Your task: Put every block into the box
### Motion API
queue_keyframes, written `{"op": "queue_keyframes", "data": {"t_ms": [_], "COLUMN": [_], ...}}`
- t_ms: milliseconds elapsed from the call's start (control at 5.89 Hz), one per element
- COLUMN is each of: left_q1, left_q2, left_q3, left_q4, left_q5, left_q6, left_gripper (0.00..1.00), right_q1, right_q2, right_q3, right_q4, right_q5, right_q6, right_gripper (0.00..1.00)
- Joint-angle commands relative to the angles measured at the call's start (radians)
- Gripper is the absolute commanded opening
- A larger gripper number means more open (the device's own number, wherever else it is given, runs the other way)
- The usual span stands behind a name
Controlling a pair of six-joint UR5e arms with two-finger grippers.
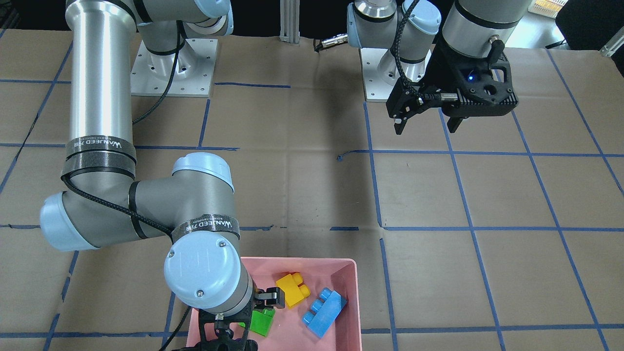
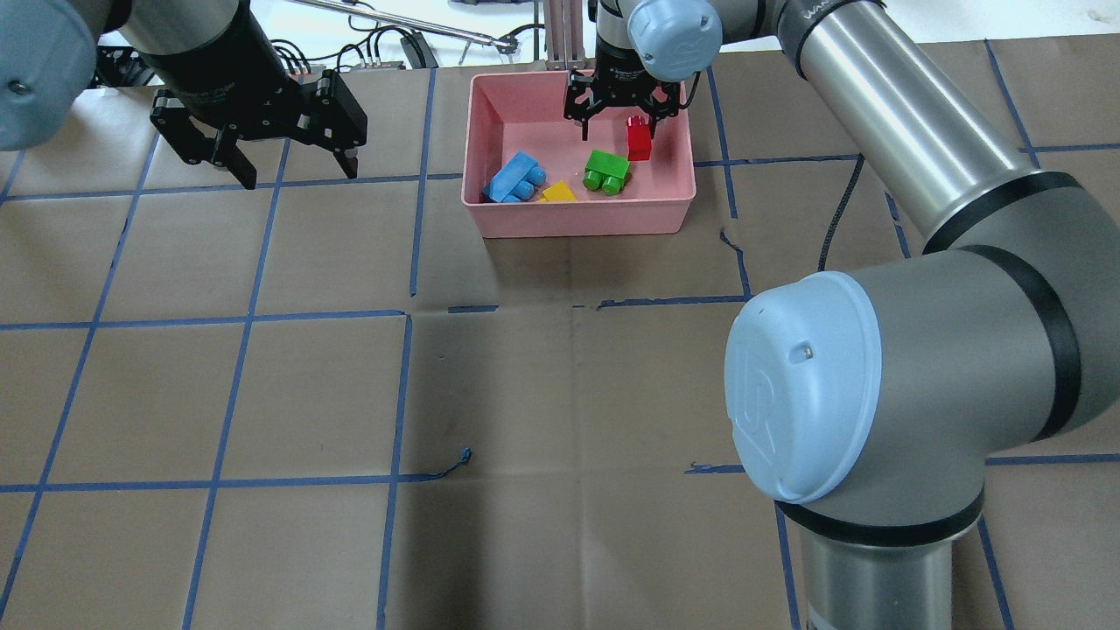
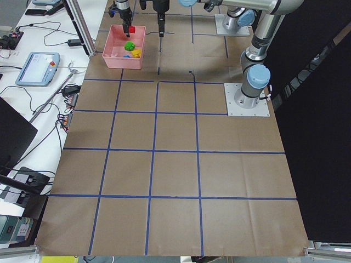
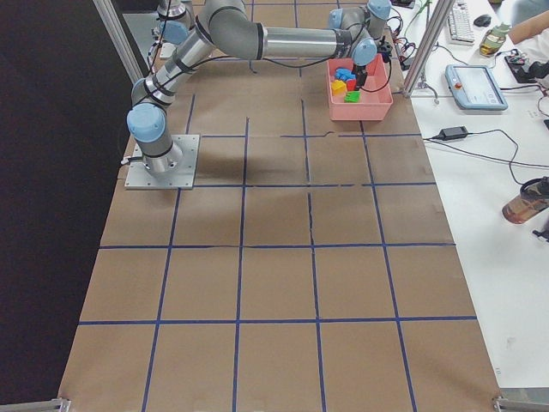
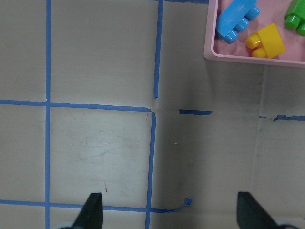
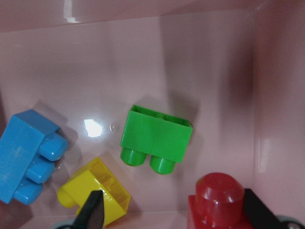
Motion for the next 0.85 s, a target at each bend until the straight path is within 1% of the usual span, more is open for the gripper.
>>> {"op": "queue_keyframes", "data": {"t_ms": [0,170,339,509,679], "left_q1": [0.0,0.0,0.0,0.0,0.002], "left_q2": [0.002,0.002,0.003,0.003,0.003], "left_q3": [-0.001,-0.002,-0.002,-0.002,-0.002], "left_q4": [-0.001,0.0,0.0,0.0,0.0], "left_q5": [0.002,0.0,0.002,0.002,0.003], "left_q6": [0.0,0.0,0.0,0.0,0.0], "left_gripper": [0.99,0.99,0.99,0.99,0.99], "right_q1": [0.0,0.0,-0.005,-0.026,-0.061], "right_q2": [-0.005,-0.011,-0.05,-0.116,-0.2], "right_q3": [0.001,-0.004,0.009,0.05,0.134], "right_q4": [-0.006,-0.008,0.011,0.069,0.116], "right_q5": [-0.028,-0.03,-0.078,-0.097,-0.099], "right_q6": [-0.153,-0.158,-0.187,-0.178,-0.178], "right_gripper": [0.99,0.99,0.99,0.99,0.99]}}
